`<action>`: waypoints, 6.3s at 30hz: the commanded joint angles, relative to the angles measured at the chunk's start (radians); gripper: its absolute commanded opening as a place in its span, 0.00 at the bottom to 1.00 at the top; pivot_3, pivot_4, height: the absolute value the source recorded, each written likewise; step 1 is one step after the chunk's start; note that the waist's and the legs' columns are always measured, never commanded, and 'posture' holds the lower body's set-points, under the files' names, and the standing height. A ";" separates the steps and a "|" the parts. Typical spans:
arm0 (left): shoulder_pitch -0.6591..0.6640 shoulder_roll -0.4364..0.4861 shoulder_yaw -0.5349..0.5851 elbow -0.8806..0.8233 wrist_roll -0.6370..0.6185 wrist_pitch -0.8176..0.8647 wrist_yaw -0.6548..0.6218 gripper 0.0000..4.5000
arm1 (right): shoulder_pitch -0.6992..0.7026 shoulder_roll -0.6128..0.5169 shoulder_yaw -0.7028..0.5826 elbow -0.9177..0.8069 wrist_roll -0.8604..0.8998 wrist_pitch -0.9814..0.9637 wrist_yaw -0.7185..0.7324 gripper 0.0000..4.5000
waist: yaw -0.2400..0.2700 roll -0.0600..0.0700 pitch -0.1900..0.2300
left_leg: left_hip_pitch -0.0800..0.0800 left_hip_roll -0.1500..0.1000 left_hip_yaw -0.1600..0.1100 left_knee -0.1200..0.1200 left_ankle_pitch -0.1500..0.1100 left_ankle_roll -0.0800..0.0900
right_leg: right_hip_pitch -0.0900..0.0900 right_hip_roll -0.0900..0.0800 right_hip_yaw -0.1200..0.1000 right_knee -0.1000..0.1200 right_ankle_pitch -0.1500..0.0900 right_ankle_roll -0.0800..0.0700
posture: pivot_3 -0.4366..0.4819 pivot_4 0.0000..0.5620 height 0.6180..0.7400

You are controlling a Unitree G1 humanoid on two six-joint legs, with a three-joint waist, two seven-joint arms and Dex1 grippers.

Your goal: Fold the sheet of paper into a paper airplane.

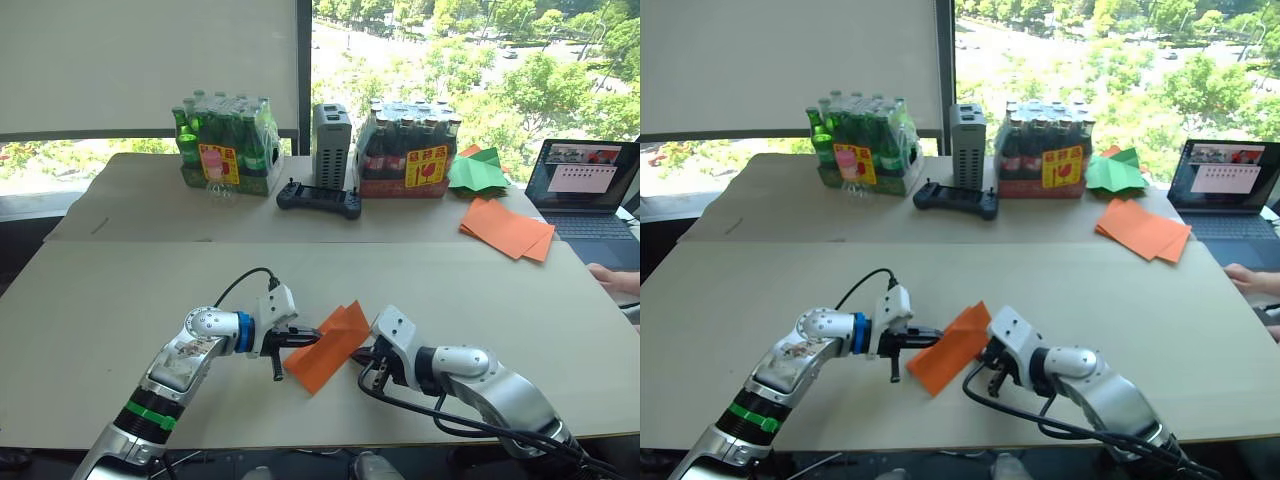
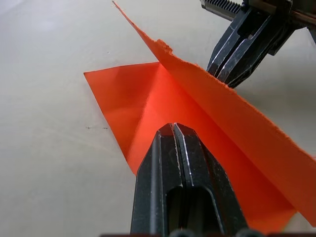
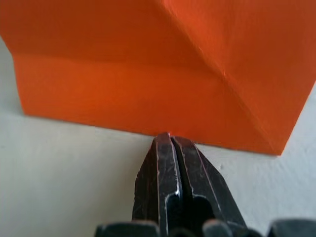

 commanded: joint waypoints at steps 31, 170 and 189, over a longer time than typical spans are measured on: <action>-0.082 -0.065 -0.046 0.043 0.003 -0.044 0.012 0.00 | -0.076 0.081 -0.129 0.155 -0.068 -0.108 -0.014 0.02 | 0.015 0.001 0.000 | 0.000 -0.001 -0.001 0.001 0.000 0.000 | 0.001 0.000 0.000 0.000 0.001 -0.001 | 0.48 0.27 0.94; -0.249 -0.020 0.006 0.132 0.001 -0.038 -0.065 0.00 | 0.150 0.105 0.096 0.121 -0.506 -0.512 -0.139 0.01 | 0.003 0.000 -0.006 | 0.014 0.001 0.000 -0.003 0.000 0.000 | 0.014 0.002 0.000 -0.003 -0.007 0.007 | 0.48 0.27 0.94; -0.310 -0.159 -0.149 0.488 0.259 -0.329 0.006 0.00 | 0.153 0.122 0.087 0.104 -0.542 -0.505 -0.116 0.01 | 0.003 0.000 -0.005 | 0.013 0.000 0.000 -0.003 0.000 0.000 | 0.014 0.002 0.000 -0.003 -0.006 0.007 | 0.48 0.27 0.94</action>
